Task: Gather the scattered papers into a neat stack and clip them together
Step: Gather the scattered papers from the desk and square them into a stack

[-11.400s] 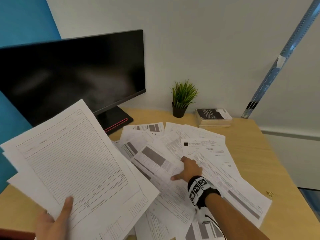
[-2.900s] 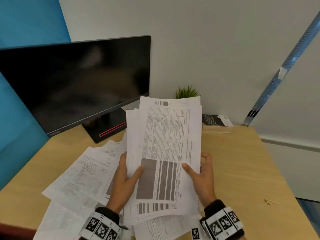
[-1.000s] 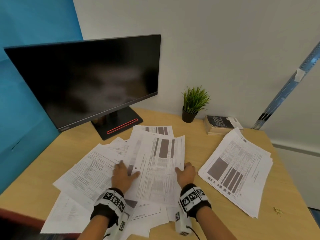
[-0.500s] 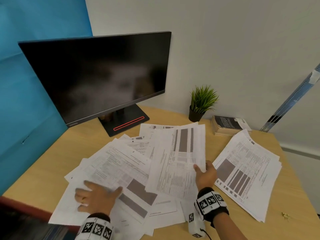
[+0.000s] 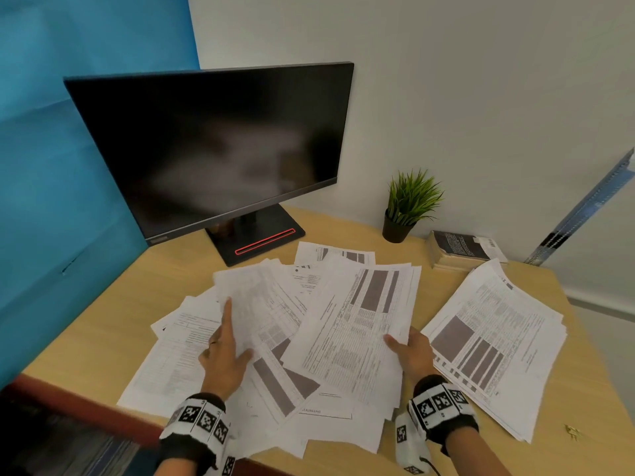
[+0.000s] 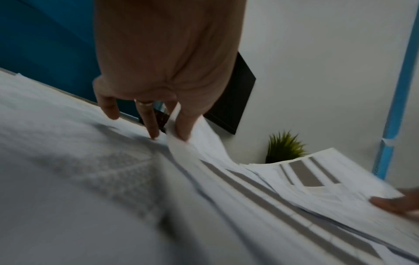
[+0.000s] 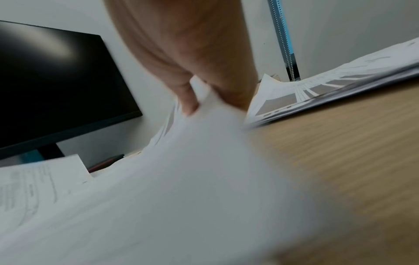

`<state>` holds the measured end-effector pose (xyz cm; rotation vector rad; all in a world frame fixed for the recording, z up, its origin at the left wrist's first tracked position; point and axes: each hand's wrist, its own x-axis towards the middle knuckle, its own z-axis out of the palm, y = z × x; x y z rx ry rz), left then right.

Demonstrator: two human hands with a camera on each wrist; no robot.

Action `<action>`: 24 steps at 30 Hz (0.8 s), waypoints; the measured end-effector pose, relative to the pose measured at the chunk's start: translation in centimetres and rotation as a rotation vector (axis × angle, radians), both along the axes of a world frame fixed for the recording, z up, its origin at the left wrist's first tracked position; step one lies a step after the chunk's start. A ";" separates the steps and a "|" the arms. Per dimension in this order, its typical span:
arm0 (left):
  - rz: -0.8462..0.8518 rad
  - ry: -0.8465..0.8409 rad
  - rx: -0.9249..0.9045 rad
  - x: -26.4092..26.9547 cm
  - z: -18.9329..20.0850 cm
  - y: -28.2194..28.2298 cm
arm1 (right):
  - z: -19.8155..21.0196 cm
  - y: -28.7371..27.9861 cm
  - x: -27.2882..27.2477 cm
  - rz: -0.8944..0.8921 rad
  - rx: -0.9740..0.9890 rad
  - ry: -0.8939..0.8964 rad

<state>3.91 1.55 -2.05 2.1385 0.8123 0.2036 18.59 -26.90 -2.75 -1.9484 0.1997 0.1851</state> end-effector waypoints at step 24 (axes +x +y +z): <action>-0.015 -0.025 -0.253 6.1 -0.5 -2.7 | 0.7 -2.0 -0.8 0.158 0.088 0.124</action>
